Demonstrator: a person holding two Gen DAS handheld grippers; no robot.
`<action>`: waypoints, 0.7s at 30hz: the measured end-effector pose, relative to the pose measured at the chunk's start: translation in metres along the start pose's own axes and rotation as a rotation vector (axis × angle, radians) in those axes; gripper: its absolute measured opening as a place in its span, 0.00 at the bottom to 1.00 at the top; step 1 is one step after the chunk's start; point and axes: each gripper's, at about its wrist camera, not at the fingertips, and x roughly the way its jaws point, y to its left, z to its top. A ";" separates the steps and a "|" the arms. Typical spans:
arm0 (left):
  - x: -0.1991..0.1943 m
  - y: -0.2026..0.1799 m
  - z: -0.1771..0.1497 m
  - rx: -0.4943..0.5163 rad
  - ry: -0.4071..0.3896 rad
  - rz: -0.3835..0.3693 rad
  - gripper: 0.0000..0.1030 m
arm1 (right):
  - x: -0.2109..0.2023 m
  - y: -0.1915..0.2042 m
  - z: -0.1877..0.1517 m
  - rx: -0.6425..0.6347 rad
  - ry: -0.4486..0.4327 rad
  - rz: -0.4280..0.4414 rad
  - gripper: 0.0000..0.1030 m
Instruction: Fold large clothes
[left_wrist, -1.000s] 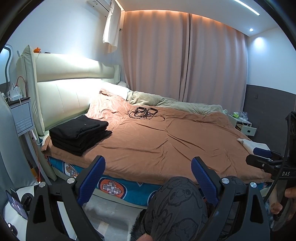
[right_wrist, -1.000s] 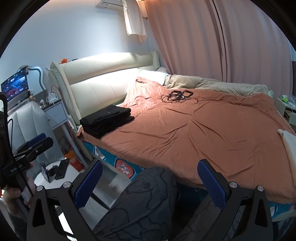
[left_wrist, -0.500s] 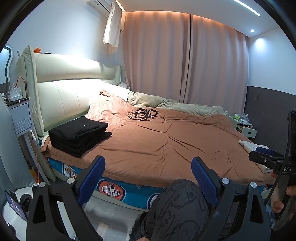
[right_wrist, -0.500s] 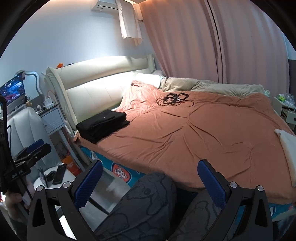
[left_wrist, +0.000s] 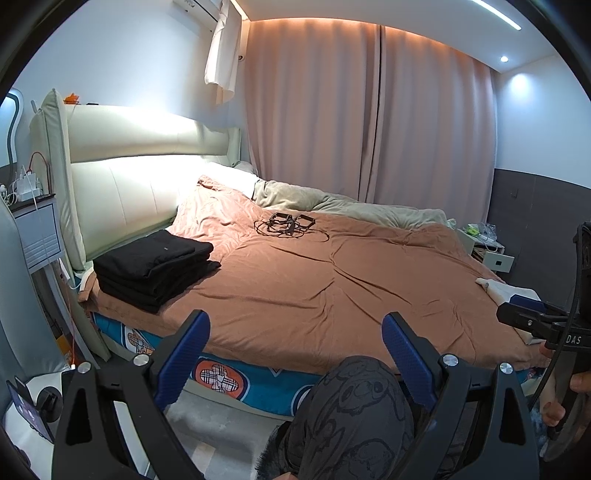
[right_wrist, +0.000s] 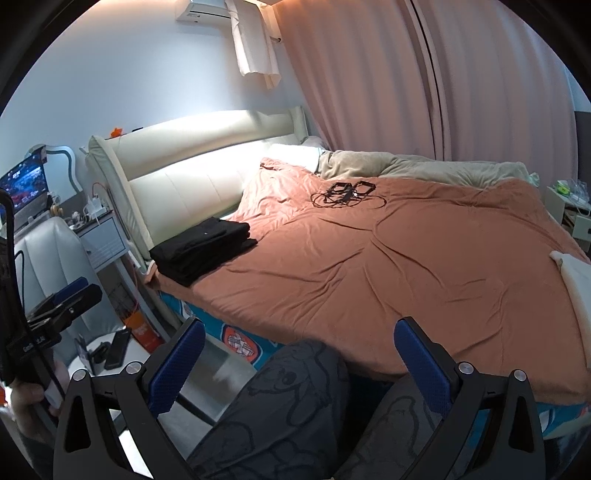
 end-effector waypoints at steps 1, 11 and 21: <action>0.000 0.000 0.001 0.002 -0.003 0.001 0.93 | 0.000 0.000 0.000 -0.001 -0.002 0.001 1.00; -0.001 0.001 0.003 -0.016 -0.024 0.003 0.93 | 0.002 -0.003 0.002 0.008 0.007 -0.003 1.00; -0.003 0.003 0.001 -0.018 -0.014 -0.002 0.93 | 0.001 -0.005 0.002 0.016 0.012 -0.004 1.00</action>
